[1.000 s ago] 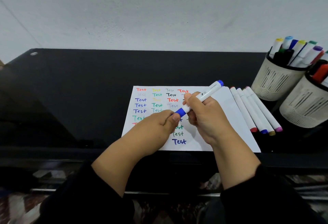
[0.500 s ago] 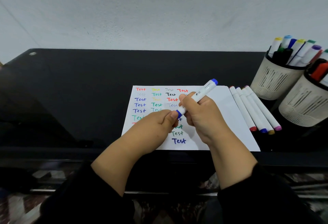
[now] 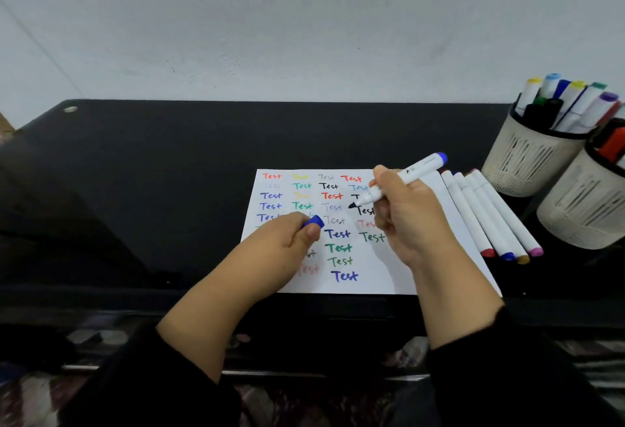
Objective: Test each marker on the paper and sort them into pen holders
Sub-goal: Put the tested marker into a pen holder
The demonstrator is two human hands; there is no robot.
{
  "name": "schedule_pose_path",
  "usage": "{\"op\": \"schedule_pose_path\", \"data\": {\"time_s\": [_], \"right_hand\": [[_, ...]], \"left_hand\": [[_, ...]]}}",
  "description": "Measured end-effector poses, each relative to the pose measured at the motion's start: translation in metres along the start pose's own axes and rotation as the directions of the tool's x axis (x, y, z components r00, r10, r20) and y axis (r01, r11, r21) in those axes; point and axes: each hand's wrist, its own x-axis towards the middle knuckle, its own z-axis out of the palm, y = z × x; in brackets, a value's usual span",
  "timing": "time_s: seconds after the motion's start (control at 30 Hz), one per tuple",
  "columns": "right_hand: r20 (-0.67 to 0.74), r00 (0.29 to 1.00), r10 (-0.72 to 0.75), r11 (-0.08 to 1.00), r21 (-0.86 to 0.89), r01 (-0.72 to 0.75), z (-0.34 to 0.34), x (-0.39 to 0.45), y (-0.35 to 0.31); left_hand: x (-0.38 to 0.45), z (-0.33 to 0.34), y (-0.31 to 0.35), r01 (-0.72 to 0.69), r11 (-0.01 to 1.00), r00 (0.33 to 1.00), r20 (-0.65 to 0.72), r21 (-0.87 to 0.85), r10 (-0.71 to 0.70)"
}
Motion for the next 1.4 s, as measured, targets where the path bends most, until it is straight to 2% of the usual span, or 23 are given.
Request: {"op": "schedule_pose_path", "data": {"time_s": [0.3,0.53,0.77,1.03,1.2,1.4], "right_hand": [[-0.095,0.986,-0.139,0.989,-0.057,0.134,-0.017,-0.001,-0.007],[-0.088,0.979,-0.184,0.910,-0.391,0.136,-0.032,-0.011,0.007],[-0.034,0.974,-0.222,0.810,-0.563,0.165,-0.038,-0.020,0.021],[0.071,0.976,-0.204,0.755,-0.624,0.203,-0.034,-0.020,0.024],[0.032,0.972,-0.234,0.774,-0.599,0.207,-0.036,-0.019,0.024],[0.056,0.976,-0.210,0.776,-0.598,0.202,-0.036,-0.019,0.025]], "left_hand": [[0.012,0.005,0.002,-0.034,0.997,0.997,-0.060,0.073,0.038],[0.020,0.012,0.008,-0.067,0.995,0.987,-0.139,0.067,0.076],[0.021,0.018,0.011,-0.090,0.994,0.985,-0.140,0.062,0.098],[0.024,0.020,0.006,-0.072,0.993,0.989,-0.124,0.089,0.083],[0.025,0.021,0.005,-0.078,0.993,0.988,-0.122,0.093,0.089],[0.026,0.021,0.004,-0.093,0.993,0.989,-0.112,0.073,0.101]]}}
